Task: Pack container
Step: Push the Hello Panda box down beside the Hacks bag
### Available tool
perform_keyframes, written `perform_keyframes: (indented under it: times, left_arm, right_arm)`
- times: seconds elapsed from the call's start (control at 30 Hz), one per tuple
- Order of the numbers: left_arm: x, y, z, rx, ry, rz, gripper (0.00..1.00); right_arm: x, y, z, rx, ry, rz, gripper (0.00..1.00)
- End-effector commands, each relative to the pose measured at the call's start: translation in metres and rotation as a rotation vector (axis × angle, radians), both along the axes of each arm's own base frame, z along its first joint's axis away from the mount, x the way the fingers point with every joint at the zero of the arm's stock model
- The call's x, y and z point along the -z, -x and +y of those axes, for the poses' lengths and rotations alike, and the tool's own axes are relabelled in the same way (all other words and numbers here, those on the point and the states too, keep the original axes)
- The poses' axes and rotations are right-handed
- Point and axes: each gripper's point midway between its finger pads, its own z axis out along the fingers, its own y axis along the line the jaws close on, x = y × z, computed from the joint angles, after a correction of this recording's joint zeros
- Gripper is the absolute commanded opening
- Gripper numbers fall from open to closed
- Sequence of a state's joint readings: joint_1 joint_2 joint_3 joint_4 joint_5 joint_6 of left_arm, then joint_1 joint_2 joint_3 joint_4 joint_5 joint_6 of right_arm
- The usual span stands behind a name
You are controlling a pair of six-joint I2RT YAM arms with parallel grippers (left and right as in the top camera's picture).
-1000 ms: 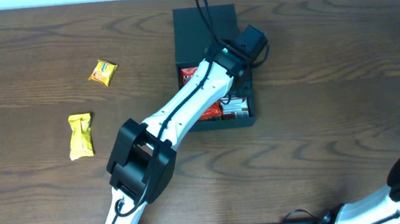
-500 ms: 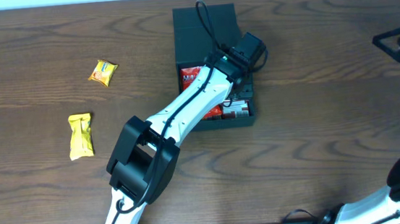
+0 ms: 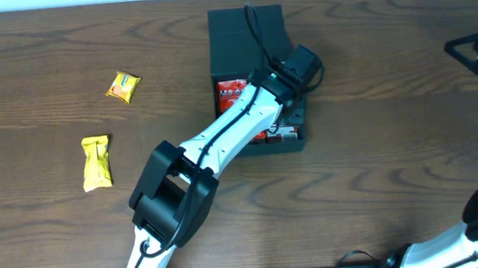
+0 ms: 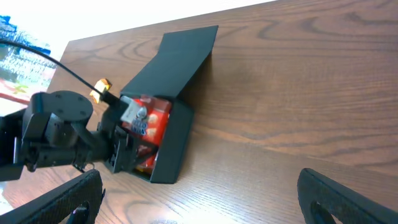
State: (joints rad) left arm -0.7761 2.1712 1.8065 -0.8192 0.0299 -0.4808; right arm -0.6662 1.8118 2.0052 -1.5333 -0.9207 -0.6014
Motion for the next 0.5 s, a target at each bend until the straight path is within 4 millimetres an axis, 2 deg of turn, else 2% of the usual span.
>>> perform_keyframes:
  times: [0.0,0.13,0.17,0.23,0.27,0.4,0.47]
  left_arm:
    - [0.0097,0.0224,-0.0030,0.063,-0.011,0.066,0.47]
    - [0.0103,0.0242,-0.0017,0.059,-0.015,0.076,0.49]
    - [0.0102,0.0251,-0.0026,0.062,-0.010,0.080,0.54]
    - [0.0100,0.0275,-0.0052,0.067,0.005,0.093,0.75]
    - [0.0100,0.0275,-0.0052,0.067,0.005,0.093,0.82]
    - [0.0082,0.0286,-0.0082,0.072,0.024,0.104,0.98]
    - [0.0036,0.0252,-0.0092,0.069,0.032,0.095,0.96]
  right_arm:
    - [0.0007,-0.0019,0.0019,-0.020,-0.013,-0.018,0.99]
    - [0.0006,-0.0021,0.0017,-0.020,-0.012,-0.020,0.99]
    - [0.0006,-0.0023,0.0015,-0.020,-0.011,-0.021,0.99]
    - [0.0005,-0.0024,0.0014,-0.020,-0.010,-0.022,0.99]
    - [0.0005,-0.0024,0.0014,-0.020,-0.010,-0.022,0.99]
    - [0.0005,-0.0026,0.0013,-0.020,-0.010,-0.023,0.99]
    - [0.0005,-0.0026,0.0013,-0.020,-0.010,-0.023,0.99]
